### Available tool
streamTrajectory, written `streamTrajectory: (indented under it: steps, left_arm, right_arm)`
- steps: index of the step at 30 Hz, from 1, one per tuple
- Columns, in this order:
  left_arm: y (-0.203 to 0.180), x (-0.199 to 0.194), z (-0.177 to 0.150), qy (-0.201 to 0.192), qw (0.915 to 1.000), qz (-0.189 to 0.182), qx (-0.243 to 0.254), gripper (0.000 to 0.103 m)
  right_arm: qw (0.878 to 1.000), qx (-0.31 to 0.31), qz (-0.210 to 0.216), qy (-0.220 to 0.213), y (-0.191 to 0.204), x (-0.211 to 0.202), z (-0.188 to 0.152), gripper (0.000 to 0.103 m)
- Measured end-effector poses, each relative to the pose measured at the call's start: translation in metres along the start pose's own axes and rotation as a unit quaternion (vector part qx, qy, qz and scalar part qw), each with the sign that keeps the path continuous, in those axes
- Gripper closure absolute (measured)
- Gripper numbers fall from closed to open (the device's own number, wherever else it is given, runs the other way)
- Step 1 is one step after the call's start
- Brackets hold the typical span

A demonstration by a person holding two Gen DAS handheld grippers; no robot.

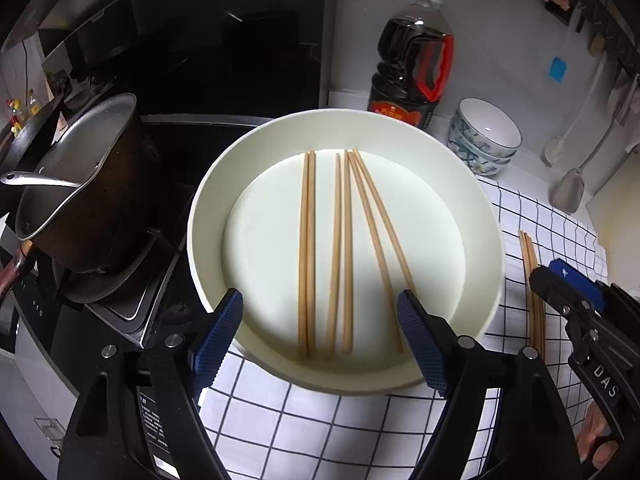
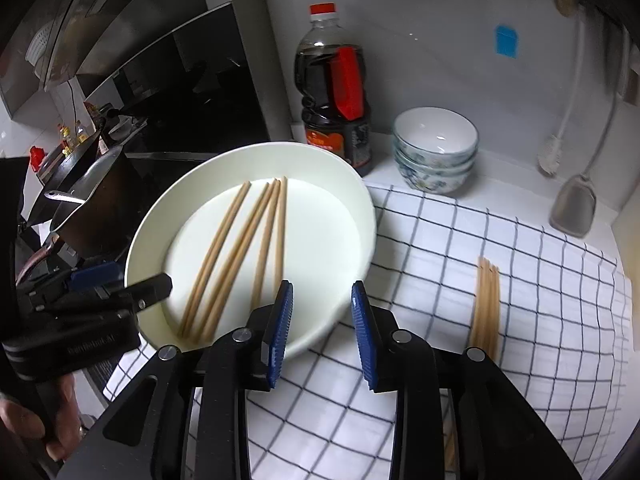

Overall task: Organize utensils
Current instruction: 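Move the open right gripper back over the chopstick bundle on the cloth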

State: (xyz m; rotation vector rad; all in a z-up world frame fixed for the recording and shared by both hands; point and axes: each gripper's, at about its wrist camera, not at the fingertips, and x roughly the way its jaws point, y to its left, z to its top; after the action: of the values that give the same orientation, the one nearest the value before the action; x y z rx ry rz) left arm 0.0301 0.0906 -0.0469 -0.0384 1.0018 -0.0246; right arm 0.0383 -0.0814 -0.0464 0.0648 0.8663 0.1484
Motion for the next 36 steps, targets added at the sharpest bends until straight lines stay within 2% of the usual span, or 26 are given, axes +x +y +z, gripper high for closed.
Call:
streamTrajectory:
  steps: [7, 20, 36]
  left_arm:
    - [-0.021, -0.010, -0.008, -0.006, 0.9999, -0.009, 0.012, 0.023]
    - [-0.091, -0.010, -0.022, 0.001, 0.9972, -0.044, 0.061, 0.018]
    - [-0.162, 0.022, -0.038, 0.021, 0.9927, -0.057, 0.104, 0.015]
  right_arm:
    - [1.000, 0.018, -0.015, -0.005, -0.023, -0.022, -0.019, 0.065]
    - [0.996, 0.069, -0.064, -0.005, -0.085, -0.054, -0.061, 0.056]
    - [0.988, 0.110, -0.110, 0.001, -0.149, -0.048, -0.100, 0.052]
